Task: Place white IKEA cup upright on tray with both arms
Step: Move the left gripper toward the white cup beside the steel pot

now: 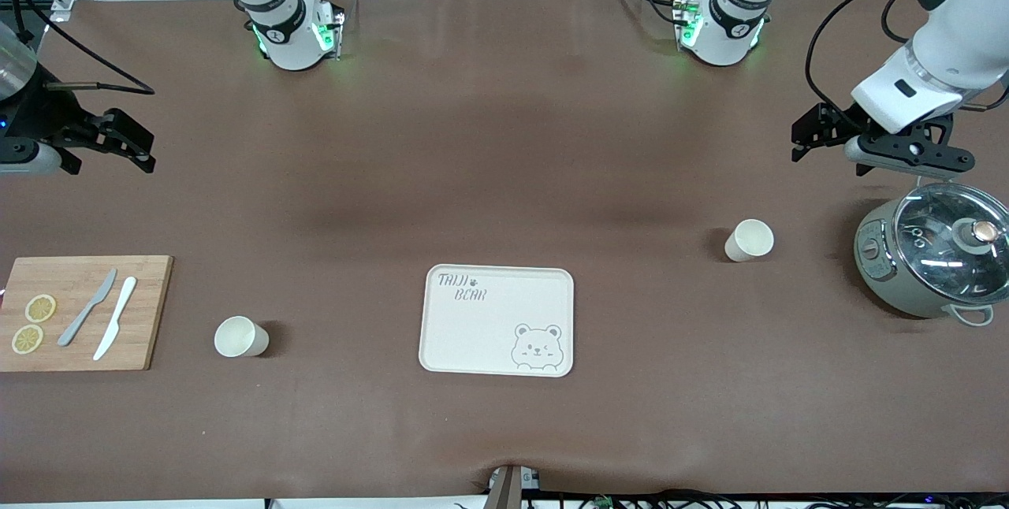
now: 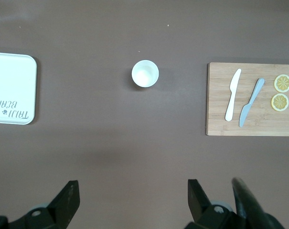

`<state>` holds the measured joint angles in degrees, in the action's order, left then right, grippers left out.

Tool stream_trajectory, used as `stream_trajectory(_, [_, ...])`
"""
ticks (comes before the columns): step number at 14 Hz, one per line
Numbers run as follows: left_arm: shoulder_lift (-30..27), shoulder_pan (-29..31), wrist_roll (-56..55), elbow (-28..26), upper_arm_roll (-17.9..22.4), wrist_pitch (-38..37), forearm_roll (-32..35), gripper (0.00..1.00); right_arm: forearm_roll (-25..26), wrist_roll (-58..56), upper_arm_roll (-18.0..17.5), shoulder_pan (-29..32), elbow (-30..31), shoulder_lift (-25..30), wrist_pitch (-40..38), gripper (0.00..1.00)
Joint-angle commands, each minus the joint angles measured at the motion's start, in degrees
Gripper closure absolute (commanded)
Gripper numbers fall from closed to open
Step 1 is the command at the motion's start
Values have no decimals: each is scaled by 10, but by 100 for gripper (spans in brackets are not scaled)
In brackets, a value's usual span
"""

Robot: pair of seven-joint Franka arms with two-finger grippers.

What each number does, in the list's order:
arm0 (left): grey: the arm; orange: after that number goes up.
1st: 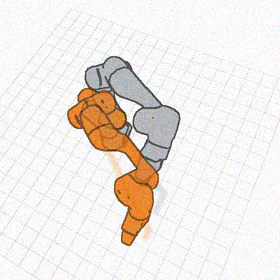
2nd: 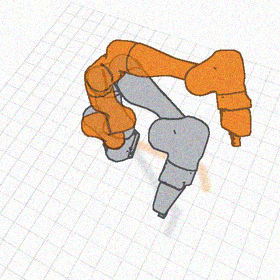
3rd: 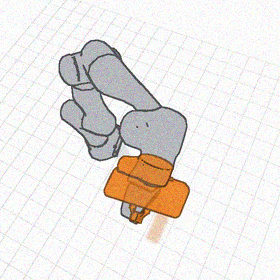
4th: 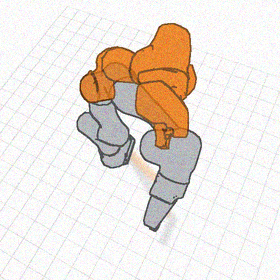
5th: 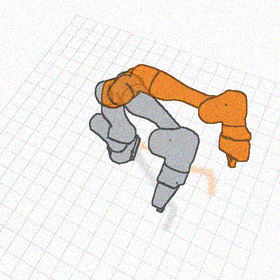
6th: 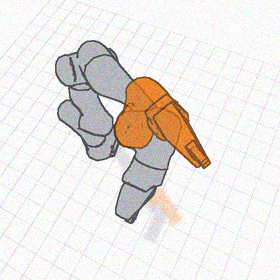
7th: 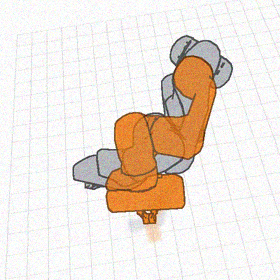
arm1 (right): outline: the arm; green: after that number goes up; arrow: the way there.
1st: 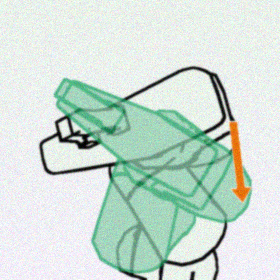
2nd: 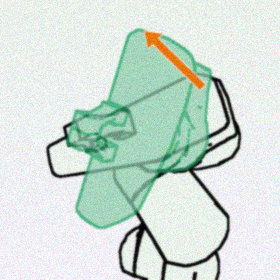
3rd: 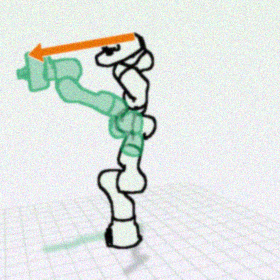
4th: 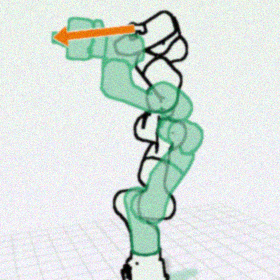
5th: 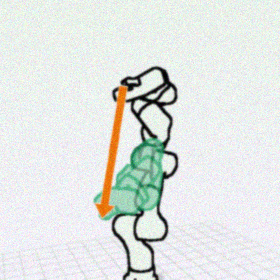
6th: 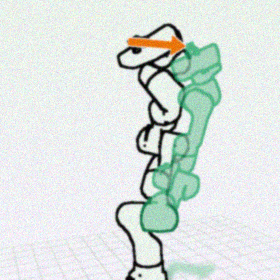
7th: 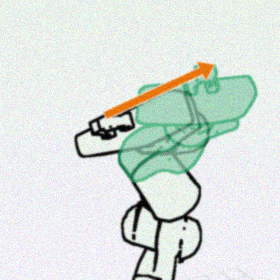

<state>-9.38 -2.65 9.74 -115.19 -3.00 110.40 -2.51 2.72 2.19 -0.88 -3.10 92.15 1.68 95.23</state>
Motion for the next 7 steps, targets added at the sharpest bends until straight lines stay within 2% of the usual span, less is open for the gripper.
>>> stream_trajectory(1, [-37, 10, 17, -78, 0, 67, 2, 0, 2, -20, 1, 4, -9, -14, 15, 0])
stream_trajectory(3, [-42, 13, 34, -121, 1, 111, 2, 0, 0, -77, 3, 7, -7, -25, 27, 0])
stream_trajectory(7, [-35, 35, 70, -190, 0, 192, 2, 0, 0, -110, 3, 56, -7, -61, 75, 0])
